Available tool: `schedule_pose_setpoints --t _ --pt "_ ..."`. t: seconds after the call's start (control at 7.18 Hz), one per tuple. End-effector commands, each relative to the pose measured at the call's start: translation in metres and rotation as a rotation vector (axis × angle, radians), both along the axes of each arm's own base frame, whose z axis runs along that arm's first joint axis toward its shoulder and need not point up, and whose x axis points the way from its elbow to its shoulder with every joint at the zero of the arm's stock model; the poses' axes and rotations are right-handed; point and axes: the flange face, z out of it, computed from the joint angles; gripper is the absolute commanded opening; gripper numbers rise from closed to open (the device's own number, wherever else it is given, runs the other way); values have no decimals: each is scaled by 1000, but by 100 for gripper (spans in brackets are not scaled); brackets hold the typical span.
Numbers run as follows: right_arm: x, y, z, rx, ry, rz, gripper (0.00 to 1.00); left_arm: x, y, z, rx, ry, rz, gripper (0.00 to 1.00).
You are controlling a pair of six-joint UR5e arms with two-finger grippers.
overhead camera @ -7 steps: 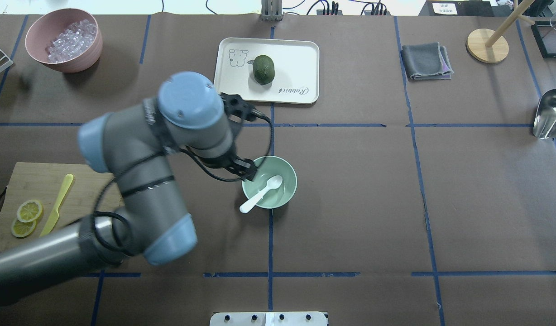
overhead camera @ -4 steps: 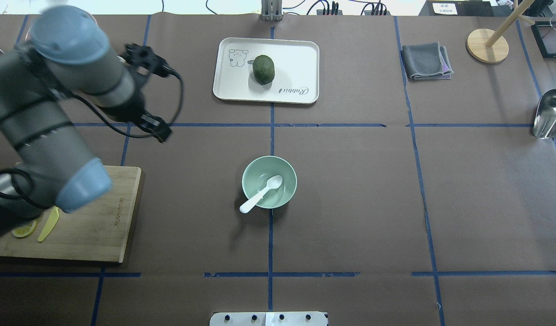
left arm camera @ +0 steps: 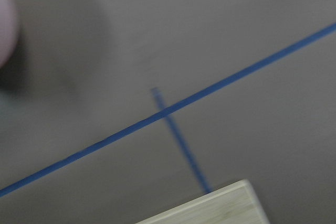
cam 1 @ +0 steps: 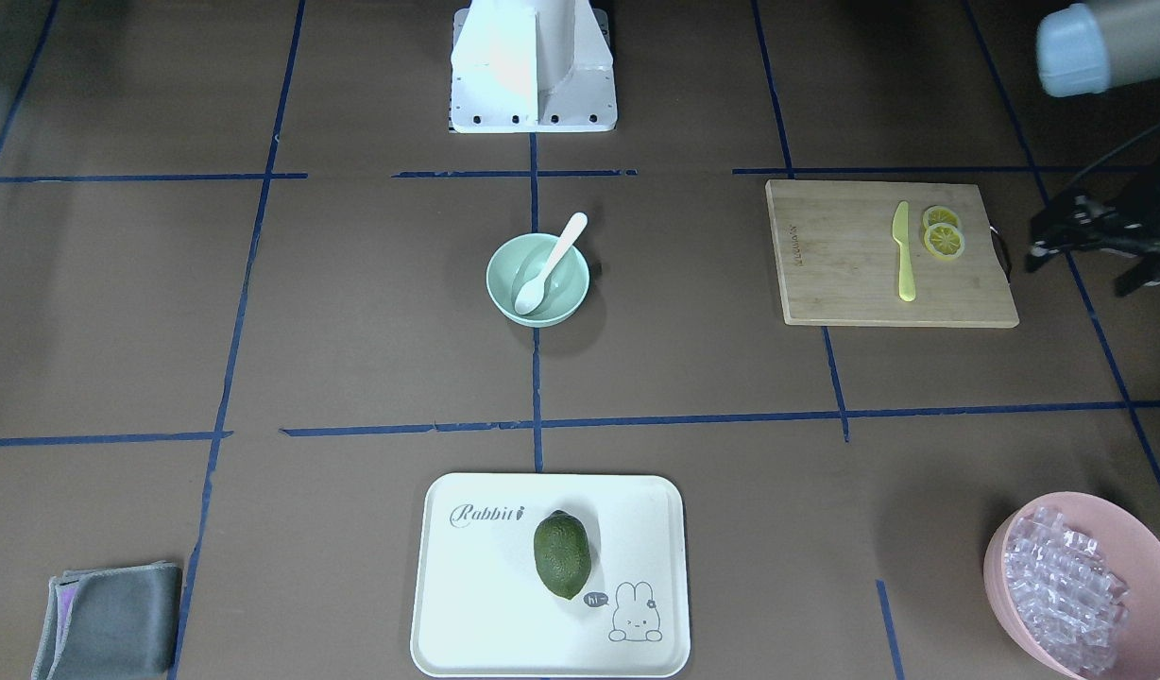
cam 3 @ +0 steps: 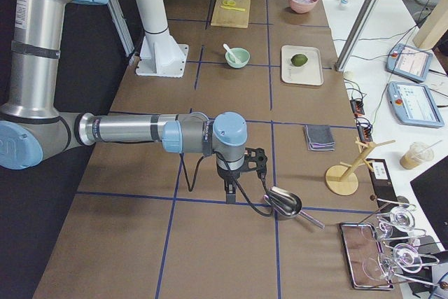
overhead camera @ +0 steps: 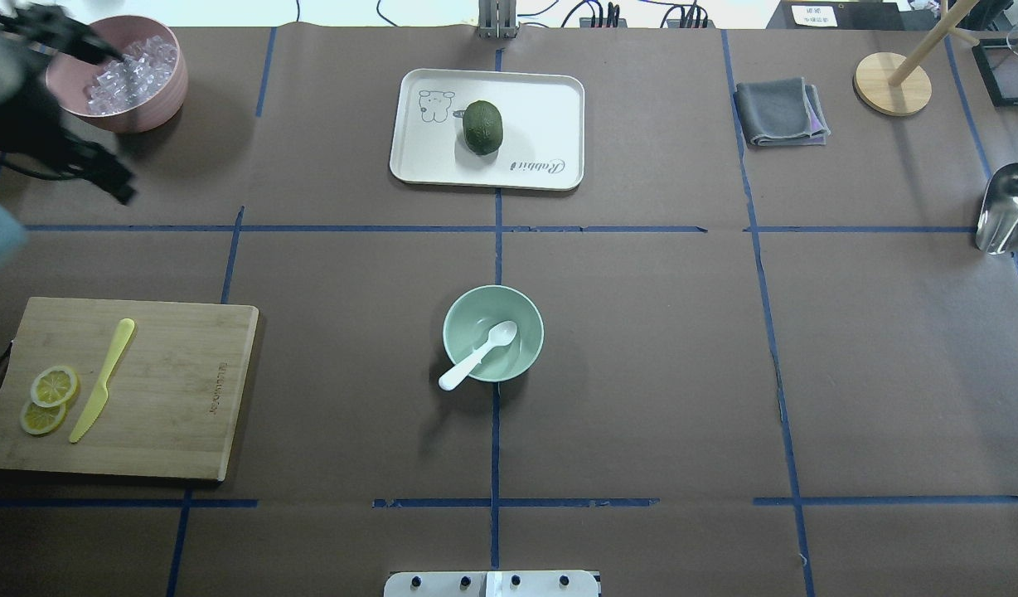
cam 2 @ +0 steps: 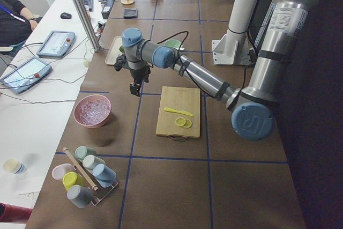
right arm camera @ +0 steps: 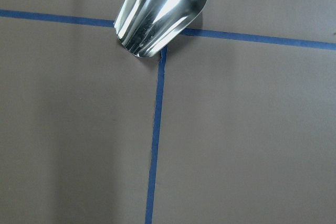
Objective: Place spoon in bowl
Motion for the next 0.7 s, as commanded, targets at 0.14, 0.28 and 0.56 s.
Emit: schedule_pose_setpoints --t 0.14,0.28,0.56 --pt "0 -1 -1 3 0 -1 100 -117 47 121 -15 -16 2 100" --pt "-1 -2 -1 5 -2 -1 100 -121 85 160 -84 -25 5 100" --pt "0 -2 -1 5 0 -1 100 -146 95 178 -81 -31 -61 100"
